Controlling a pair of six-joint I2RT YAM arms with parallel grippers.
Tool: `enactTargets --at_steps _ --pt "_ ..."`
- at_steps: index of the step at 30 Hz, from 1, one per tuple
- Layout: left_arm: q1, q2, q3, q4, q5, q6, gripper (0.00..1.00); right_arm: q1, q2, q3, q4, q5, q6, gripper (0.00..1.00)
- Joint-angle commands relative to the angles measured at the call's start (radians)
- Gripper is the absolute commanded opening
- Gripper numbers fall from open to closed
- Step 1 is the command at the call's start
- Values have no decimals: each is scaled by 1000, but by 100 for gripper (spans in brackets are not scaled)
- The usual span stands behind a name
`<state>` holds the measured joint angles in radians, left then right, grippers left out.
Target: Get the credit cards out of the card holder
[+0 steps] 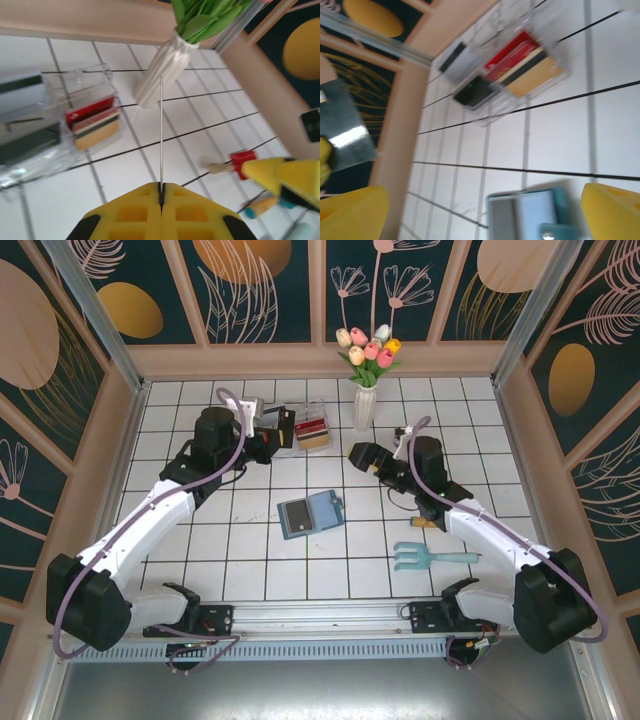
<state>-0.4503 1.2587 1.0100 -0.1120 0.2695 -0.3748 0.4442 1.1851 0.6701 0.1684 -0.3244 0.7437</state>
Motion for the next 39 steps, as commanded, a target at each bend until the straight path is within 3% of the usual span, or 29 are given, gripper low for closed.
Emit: enactTargets --at_steps 1,10,14,20,25,29,39 --pt "6 24 86 -146 -52 260 0 -37 10 7 -81 19 -115 99" --pt "14 138 200 -269 -129 579 0 -69 31 -21 -47 -13 -164 99" --pt "24 218 261 -326 -122 660 0 -100 21 -44 -60 -39 -184 99" --pt "25 315 301 -357 -81 883 0 -139 9 -116 -13 -90 -179 99" --pt "28 445 411 -433 -198 1086 0 -182 28 -139 18 -121 -179 99" --pt "32 542 468 -491 -196 1229 0 -188 32 -153 39 -133 -175 99" --pt "77 648 547 -536 -219 1362 0 -192 40 -203 108 -142 -170 99"
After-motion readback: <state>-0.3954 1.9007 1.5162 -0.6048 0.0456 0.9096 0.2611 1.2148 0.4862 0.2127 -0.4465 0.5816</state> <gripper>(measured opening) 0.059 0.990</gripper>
